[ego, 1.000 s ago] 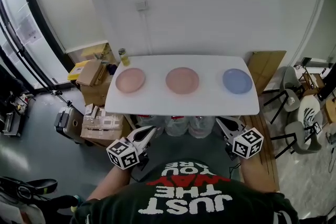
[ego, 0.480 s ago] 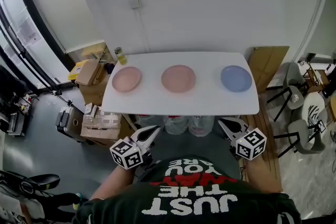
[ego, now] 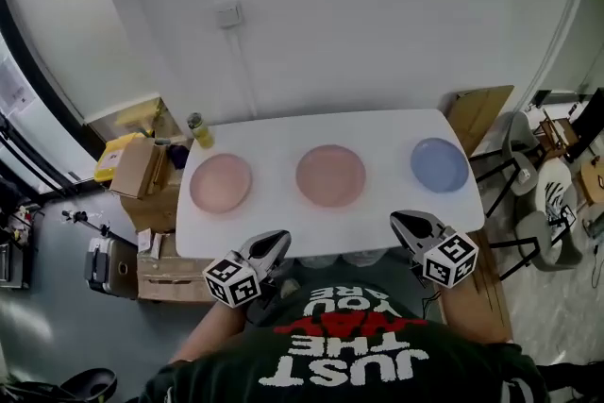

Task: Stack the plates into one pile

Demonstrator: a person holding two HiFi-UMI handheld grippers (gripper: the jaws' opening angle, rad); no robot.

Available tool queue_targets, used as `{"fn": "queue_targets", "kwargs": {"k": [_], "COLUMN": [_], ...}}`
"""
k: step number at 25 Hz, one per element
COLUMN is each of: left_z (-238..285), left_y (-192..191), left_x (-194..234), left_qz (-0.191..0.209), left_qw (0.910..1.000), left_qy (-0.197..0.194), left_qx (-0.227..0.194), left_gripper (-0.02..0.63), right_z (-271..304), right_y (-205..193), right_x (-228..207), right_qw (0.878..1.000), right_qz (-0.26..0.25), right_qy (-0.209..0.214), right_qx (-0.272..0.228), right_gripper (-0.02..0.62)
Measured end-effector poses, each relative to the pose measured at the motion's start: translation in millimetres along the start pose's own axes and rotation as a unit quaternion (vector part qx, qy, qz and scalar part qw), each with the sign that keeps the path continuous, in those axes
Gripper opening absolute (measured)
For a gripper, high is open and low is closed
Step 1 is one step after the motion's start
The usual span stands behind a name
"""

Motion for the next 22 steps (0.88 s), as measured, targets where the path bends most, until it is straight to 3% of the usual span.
{"fn": "queue_targets", "kwargs": {"k": [6, 12, 16, 22], "left_z": [25, 67, 98, 139], "left_y": [45, 45, 44, 15], "left_x": [103, 147, 152, 155], "left_qz": [-0.001, -0.022, -0.033, -0.084], "left_qw": [0.9980, 0.9954, 0.9955, 0.9889], "left_qy": [-0.044, -0.052, -0.028, 0.049], "left_qx": [0.045, 0.077, 0.084, 0.113], "left_gripper": [0.007, 0.008, 0.008, 0.008], "right_z": [96, 142, 156, 169], "right_y": [46, 54, 48, 37], "right_x": [-23, -62, -100, -147], "right_qw": [0.999, 0.999, 0.999, 0.998], "right_qz": [0.005, 0.016, 0.023, 0.003], "right_qy": [-0.035, -0.043, -0.019, 0.038], "right_qx": [0.008, 0.018, 0.024, 0.045], "right_gripper": [0.006, 0.006, 0.006, 0.006]}}
Point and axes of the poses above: the fingertips, and each gripper's own axes: z forward along the fingers, x to its left, y out of its top, the point moved 8 cm from there along -z, backward along the fingers, and after that the axes turned 3 degrees about x, right-handed, at the moved point
